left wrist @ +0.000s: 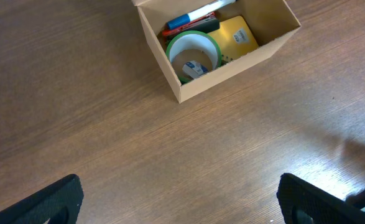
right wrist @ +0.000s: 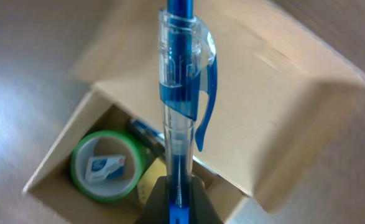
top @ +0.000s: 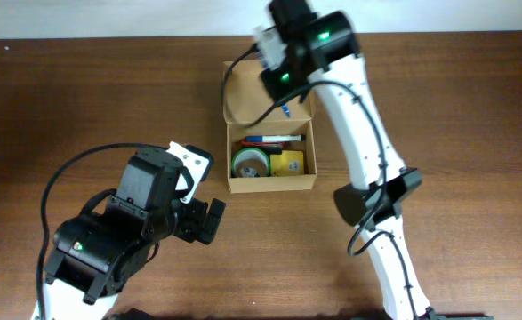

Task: Pack container
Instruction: 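Carry the blue pen over the box and lower it inside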

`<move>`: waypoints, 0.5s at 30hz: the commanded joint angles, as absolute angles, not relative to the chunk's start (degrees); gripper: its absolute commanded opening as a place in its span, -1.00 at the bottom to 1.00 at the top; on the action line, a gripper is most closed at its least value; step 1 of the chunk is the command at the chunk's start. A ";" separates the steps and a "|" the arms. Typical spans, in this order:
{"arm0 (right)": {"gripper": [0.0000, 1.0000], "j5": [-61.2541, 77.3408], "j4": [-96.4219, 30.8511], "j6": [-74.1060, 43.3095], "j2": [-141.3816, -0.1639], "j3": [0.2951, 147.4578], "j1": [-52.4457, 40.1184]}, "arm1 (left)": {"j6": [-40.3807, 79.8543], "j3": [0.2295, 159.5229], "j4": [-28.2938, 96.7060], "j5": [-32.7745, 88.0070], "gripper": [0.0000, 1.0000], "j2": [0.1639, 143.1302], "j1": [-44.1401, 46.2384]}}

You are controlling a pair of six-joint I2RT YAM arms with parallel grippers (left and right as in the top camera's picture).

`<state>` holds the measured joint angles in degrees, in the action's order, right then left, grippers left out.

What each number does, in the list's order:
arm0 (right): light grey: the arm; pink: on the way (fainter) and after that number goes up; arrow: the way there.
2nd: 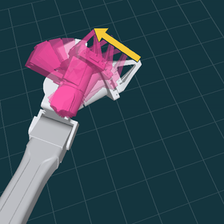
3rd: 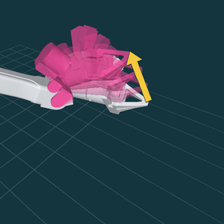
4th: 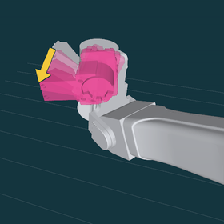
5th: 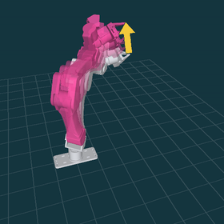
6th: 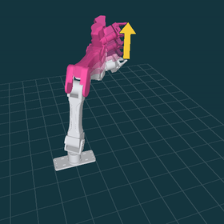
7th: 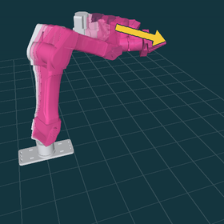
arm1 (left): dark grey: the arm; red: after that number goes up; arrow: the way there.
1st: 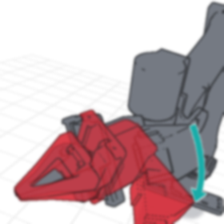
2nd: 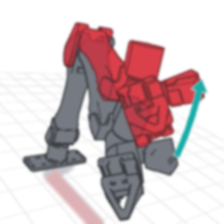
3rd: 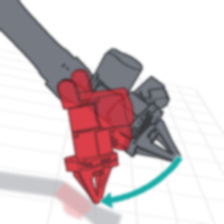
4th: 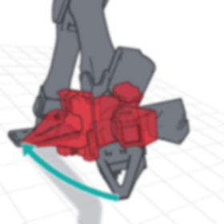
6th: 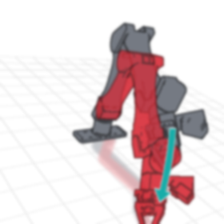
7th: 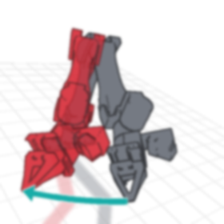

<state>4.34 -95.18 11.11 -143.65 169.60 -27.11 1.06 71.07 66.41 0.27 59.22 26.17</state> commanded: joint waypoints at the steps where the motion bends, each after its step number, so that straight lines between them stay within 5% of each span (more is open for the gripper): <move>1: -0.92 2.35 -95.68 25.30 -143.74 169.80 -29.06 | 0.14 72.10 66.28 1.13 0.99 58.52 26.09; 15: -0.92 2.98 -96.77 30.00 -143.74 165.42 -29.93 | 0.14 72.10 66.28 1.13 0.99 58.52 26.09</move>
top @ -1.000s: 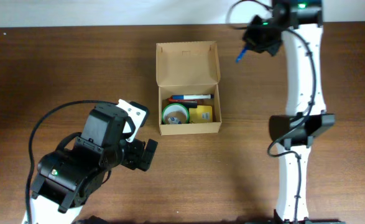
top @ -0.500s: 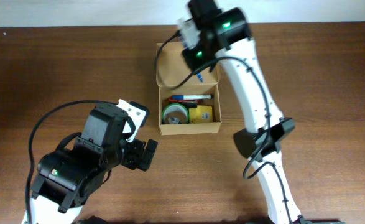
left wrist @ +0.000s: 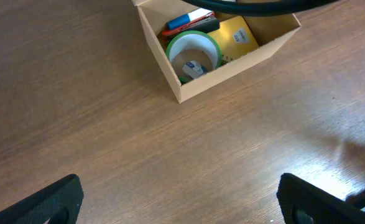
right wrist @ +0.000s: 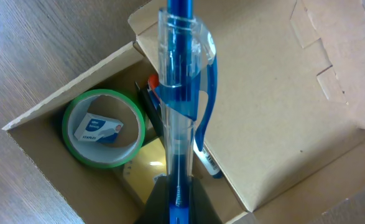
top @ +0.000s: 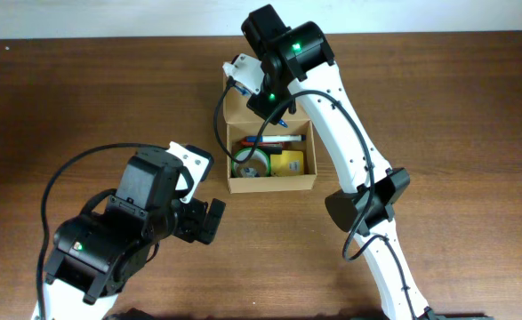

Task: Pack container
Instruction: 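Carry the blue pen over the box and lower it inside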

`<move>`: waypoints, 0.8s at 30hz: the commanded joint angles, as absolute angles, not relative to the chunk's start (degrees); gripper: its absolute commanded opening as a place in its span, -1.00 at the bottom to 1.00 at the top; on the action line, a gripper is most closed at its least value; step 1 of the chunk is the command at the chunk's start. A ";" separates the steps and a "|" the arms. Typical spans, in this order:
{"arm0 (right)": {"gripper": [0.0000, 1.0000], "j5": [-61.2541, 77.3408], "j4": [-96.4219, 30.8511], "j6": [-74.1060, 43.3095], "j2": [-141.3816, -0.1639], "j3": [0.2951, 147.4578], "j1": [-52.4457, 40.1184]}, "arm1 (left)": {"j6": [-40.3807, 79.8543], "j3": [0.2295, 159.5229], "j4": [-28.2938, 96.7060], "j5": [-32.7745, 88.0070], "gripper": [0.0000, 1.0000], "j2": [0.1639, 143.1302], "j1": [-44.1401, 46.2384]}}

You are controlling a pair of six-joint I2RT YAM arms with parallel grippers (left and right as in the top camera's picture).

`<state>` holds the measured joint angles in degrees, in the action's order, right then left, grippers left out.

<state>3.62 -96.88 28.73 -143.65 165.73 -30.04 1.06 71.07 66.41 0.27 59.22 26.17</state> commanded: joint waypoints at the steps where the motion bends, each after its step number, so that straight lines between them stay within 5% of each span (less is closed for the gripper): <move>1: -0.92 3.18 -96.77 30.02 -143.74 165.42 -29.93 | 0.14 72.10 66.28 1.13 0.99 58.52 26.09; 11: -0.92 5.96 -93.49 32.84 -142.98 163.17 -29.61 | 0.14 72.10 66.28 1.13 0.99 58.52 26.09; 24: -0.92 3.92 -72.01 40.40 -128.16 127.07 -29.61 | 0.14 72.10 66.26 1.13 0.99 58.52 26.09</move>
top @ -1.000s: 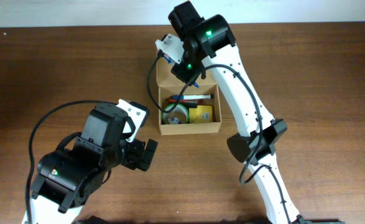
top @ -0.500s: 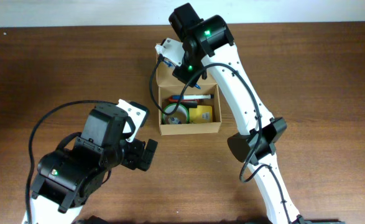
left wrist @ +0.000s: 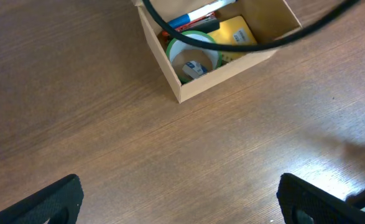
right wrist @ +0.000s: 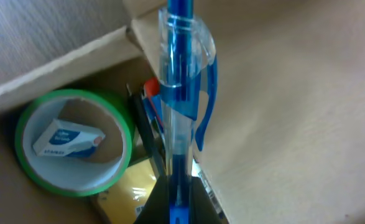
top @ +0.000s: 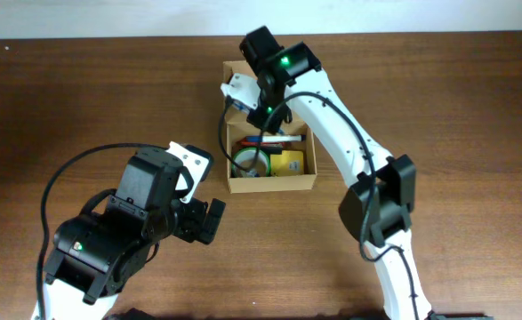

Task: Pack container
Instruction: 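Carry the blue pen over the box and lower it inside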

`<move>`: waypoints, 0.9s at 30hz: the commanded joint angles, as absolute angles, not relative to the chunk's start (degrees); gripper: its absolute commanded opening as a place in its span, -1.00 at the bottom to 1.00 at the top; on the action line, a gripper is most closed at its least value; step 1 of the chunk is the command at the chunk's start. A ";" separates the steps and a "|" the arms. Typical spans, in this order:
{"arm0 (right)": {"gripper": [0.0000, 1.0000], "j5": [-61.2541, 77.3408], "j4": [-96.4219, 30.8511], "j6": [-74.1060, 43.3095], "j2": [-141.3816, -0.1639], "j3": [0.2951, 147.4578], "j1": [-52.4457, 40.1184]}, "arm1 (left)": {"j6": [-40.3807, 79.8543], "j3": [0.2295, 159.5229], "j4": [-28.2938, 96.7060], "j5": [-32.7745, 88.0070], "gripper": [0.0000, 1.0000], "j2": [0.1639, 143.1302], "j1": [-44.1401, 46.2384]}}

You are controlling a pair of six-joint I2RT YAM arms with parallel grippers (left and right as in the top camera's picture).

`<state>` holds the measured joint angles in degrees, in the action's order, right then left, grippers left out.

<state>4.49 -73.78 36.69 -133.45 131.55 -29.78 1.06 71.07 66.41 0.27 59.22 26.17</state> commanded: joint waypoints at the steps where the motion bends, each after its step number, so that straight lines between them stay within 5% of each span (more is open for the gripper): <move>1: -0.92 3.53 -70.96 41.82 -127.48 125.05 -29.61 | 0.14 72.10 66.26 1.13 0.99 58.52 26.09; 14: -0.92 -1.39 -67.02 62.67 -124.20 115.37 -29.28 | 0.16 72.10 66.26 1.13 0.99 58.52 26.09; 27: -0.92 -1.37 -66.06 71.20 -124.20 115.33 -28.36 | 0.14 72.10 66.28 1.13 0.99 58.52 26.09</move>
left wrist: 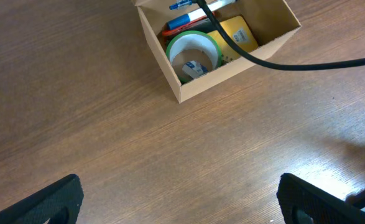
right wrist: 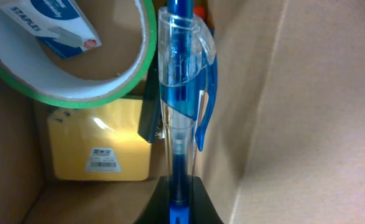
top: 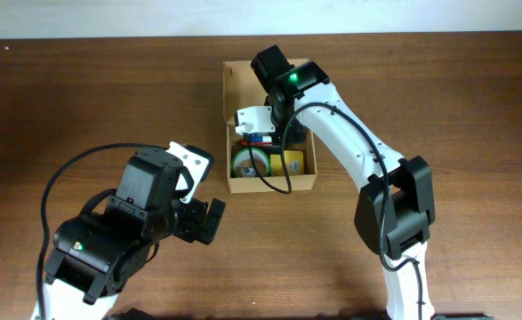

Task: Pack container
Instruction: 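Carry the blue pen over the box and lower it inside, then release the pen and raise the right gripper out of the box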

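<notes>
An open cardboard box (top: 271,185) stands at the table's middle back. In it are a green tape roll (top: 250,163) (right wrist: 64,68) with a small staples box (right wrist: 48,25) in its hole, a yellow pad (top: 292,163) (right wrist: 98,146), and red and blue markers (left wrist: 182,22). My right gripper (right wrist: 179,199) (top: 274,133) is down inside the box, shut on a blue clear pen (right wrist: 181,93). The pen lies between the tape roll and the cardboard wall. My left gripper (left wrist: 181,202) (top: 209,220) hangs open over bare table, in front and left of the box.
The box's lid flap (top: 252,84) lies open at the back. The right arm's black cable (left wrist: 281,62) loops over the box front. The wooden table (top: 83,98) stretches out on both sides.
My right gripper has gone lower into the box with the pen, from just above the markers to beside the tape roll and yellow pad. The left arm has not moved.
At first my right gripper held the pen high over the box's open lid. Then it was over the box's back part, then close above the markers and tape. Now it is inside the box. The left gripper stayed open in one place throughout.
</notes>
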`<move>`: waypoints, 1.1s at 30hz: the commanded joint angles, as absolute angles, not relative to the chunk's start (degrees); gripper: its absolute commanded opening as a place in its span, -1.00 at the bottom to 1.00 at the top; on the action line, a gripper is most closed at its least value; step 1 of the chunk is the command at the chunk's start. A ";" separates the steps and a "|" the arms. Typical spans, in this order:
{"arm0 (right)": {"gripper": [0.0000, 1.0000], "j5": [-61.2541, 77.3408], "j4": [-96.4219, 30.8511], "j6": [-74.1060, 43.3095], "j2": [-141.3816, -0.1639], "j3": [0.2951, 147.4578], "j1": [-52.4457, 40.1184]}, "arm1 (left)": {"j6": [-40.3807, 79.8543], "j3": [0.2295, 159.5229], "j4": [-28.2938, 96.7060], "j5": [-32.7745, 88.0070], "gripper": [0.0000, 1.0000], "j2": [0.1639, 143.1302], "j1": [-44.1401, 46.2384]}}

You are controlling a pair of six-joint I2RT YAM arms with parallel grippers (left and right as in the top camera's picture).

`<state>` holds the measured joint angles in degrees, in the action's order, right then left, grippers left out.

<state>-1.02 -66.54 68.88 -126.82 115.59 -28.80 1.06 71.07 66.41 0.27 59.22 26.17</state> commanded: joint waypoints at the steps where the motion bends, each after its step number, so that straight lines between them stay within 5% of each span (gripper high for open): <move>1: -0.92 -1.37 -65.76 71.20 -124.20 115.33 -28.36 | 0.14 72.10 66.26 1.13 0.99 58.52 26.09; 5: -0.90 -1.32 -65.28 71.18 -124.20 115.31 -28.38 | 0.14 72.10 66.26 1.13 0.99 58.52 26.09; 7: -0.59 -1.28 -65.30 71.16 -124.20 115.31 -28.38 | 0.14 72.10 66.28 1.13 0.99 58.52 26.09; 14: -0.48 -1.10 -65.30 71.13 -124.20 115.31 -28.38 | 0.14 72.10 66.28 1.13 0.99 58.52 26.09; 21: -0.52 -1.10 -65.28 66.98 -123.66 115.33 -28.53 | 0.14 72.10 66.26 1.13 0.99 58.52 26.09; 27: -0.92 -0.30 -64.75 56.42 -118.34 115.33 -28.58 | 0.14 72.10 66.28 1.13 0.99 58.52 26.09; 33: -0.92 -0.30 -64.03 43.94 -111.07 115.33 -28.47 | 0.14 72.10 66.28 1.13 0.99 58.52 26.09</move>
<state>-1.04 -64.14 53.08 -116.01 115.15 -28.69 1.06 71.07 66.41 0.27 59.22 26.17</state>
